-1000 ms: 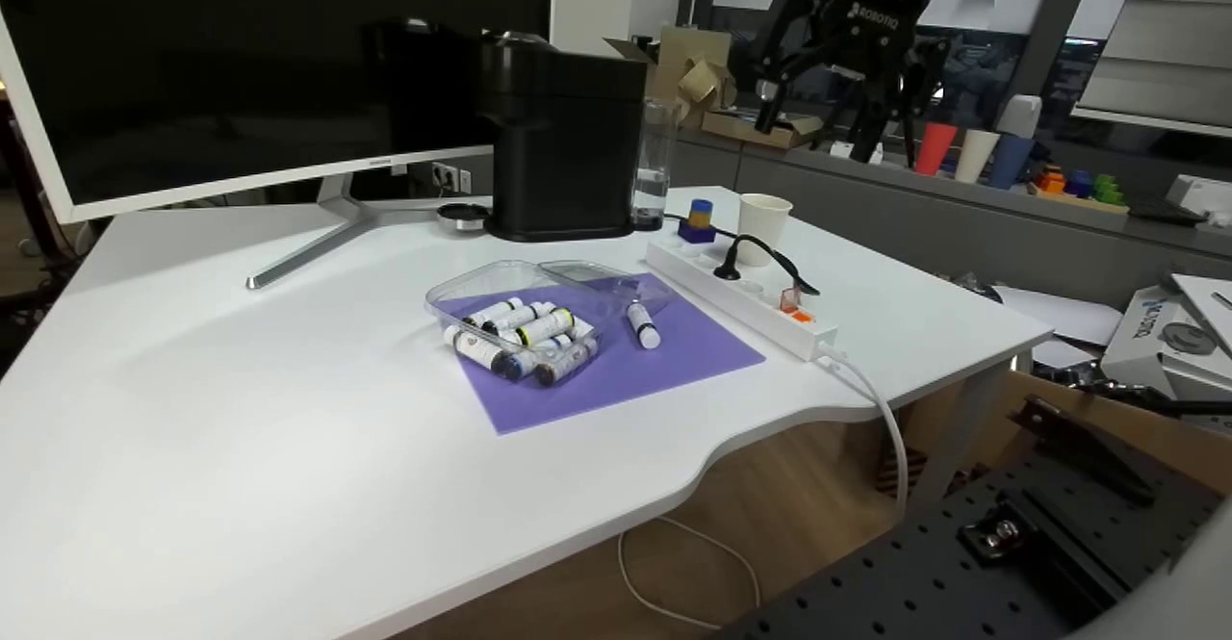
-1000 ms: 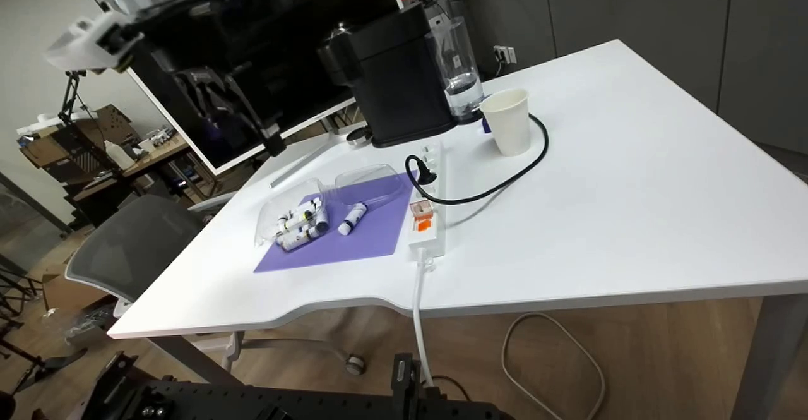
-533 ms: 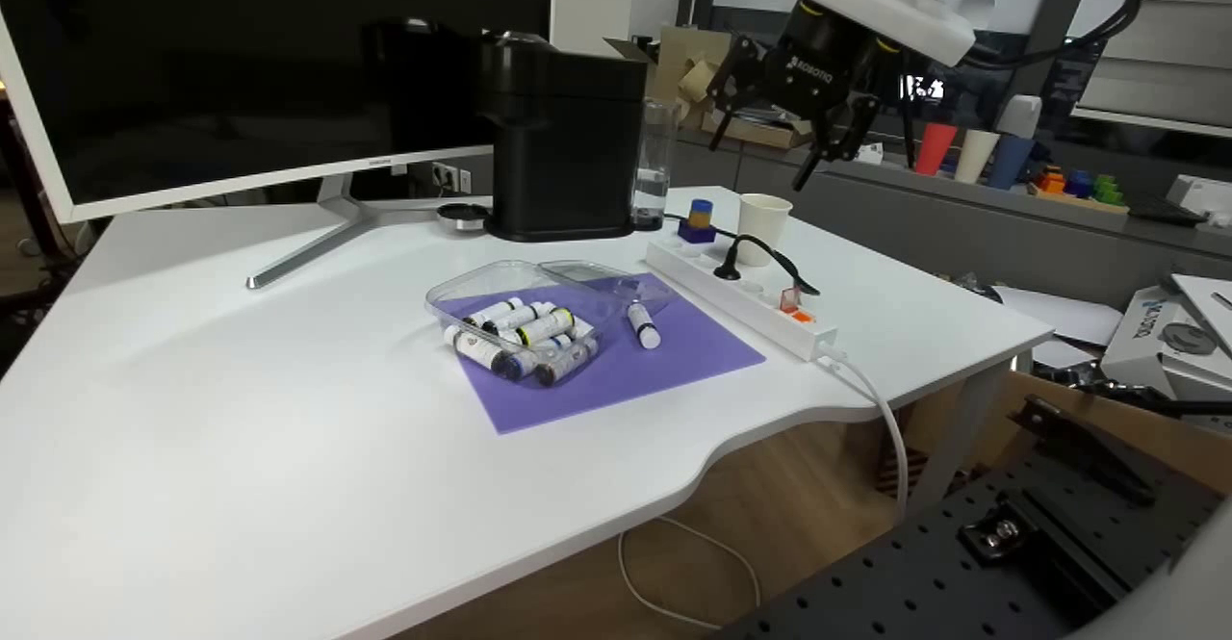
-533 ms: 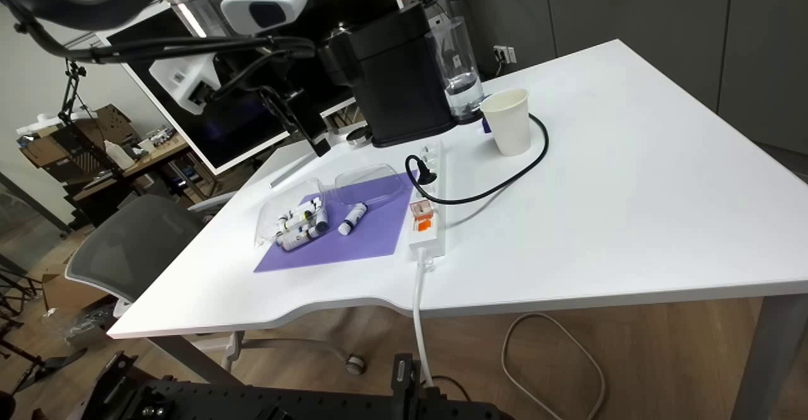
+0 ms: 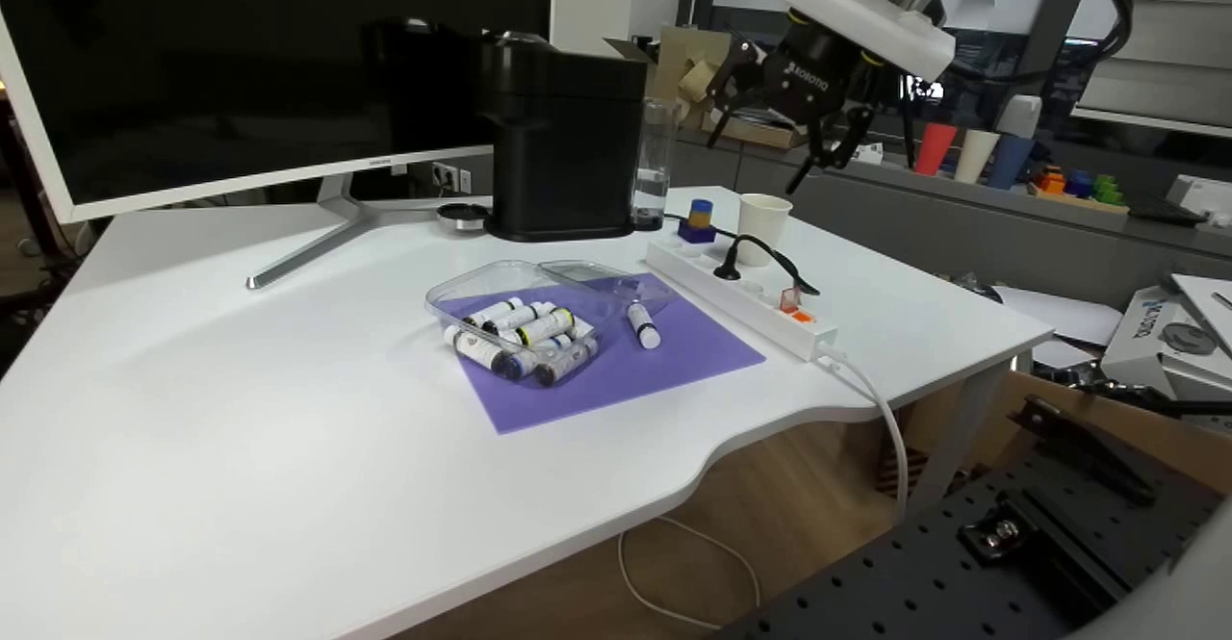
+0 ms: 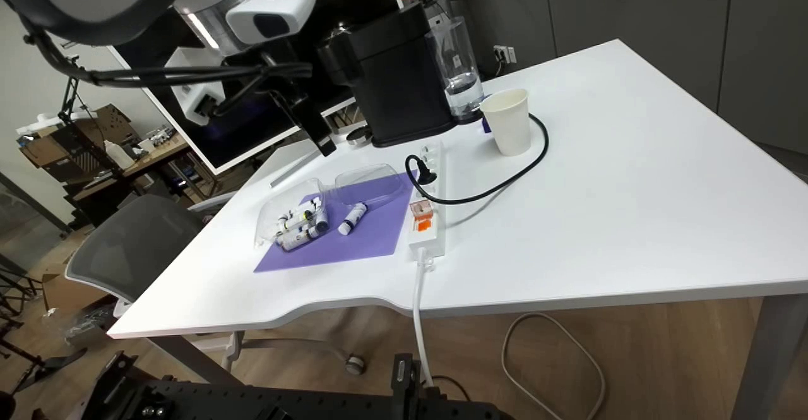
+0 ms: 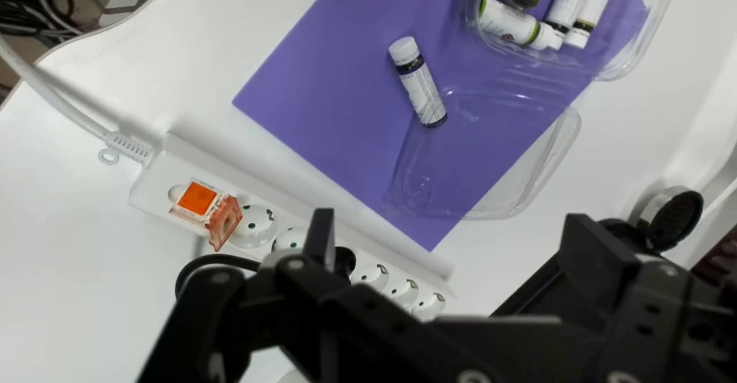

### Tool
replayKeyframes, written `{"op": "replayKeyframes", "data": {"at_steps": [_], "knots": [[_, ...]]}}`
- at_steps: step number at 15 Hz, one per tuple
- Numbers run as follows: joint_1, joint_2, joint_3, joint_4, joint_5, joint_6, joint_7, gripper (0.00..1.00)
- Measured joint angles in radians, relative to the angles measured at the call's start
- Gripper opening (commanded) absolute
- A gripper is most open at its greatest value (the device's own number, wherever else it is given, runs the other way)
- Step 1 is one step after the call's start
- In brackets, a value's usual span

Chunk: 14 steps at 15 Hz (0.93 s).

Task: Close the lid on the clear container

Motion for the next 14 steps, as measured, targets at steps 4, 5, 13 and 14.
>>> {"op": "replayKeyframes", "data": {"at_steps": [4,5,13,14], "knots": [[0.047,0.084,-0.022,0.023,0.343,0.067,-0.163,1.0],[0.053,0.11,-0.024,0.038,0.429,0.07,-0.215,1.0],[0.018,0.367,-0.026,0.208,0.785,-0.058,-0.482,1.0],[0.012,0.403,-0.025,0.228,0.787,-0.088,-0.49,1.0]]}}
